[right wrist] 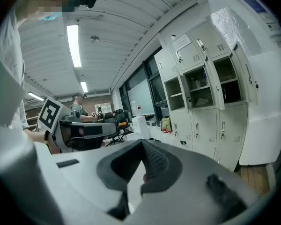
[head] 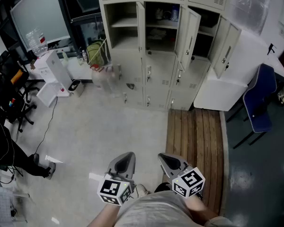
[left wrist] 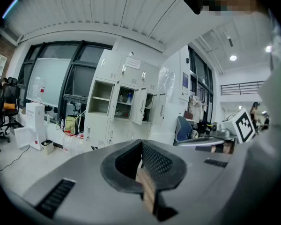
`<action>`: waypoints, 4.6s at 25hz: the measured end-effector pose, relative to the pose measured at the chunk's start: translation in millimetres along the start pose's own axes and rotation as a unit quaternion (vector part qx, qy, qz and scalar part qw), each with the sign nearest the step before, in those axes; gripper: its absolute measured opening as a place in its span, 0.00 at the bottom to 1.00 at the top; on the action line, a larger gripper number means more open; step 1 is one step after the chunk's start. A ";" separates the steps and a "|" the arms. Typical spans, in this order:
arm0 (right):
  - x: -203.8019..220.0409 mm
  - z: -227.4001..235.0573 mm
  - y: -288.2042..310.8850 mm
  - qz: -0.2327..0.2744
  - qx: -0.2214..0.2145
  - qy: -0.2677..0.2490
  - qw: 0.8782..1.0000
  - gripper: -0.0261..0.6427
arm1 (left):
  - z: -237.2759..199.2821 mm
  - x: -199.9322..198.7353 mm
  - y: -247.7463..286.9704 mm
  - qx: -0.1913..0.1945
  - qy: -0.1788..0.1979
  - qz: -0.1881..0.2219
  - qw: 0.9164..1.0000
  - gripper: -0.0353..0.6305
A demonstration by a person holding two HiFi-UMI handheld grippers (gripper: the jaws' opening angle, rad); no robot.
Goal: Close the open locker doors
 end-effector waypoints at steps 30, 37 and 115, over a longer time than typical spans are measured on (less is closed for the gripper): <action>3.7 -28.3 25.2 -0.005 0.006 0.017 1.000 0.08 | -37.1 1.5 -16.0 0.015 -0.008 0.003 1.000 0.08; 1.7 -29.7 34.1 -0.007 0.011 0.017 1.000 0.08 | -45.2 -1.0 -14.1 0.025 -0.008 0.000 1.000 0.08; -198.2 344.0 455.1 -0.008 0.014 0.001 1.000 0.08 | -365.2 -171.0 404.4 -0.008 -0.015 0.016 1.000 0.08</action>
Point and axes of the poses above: the fingertips, and each gripper's own axes: y forward along the fingers, z to its right, x out of its underside, the point moved 6 cm from there along -y, backward along the fingers, and after that the axes turned 8 degrees about x, right-handed, at the moved point
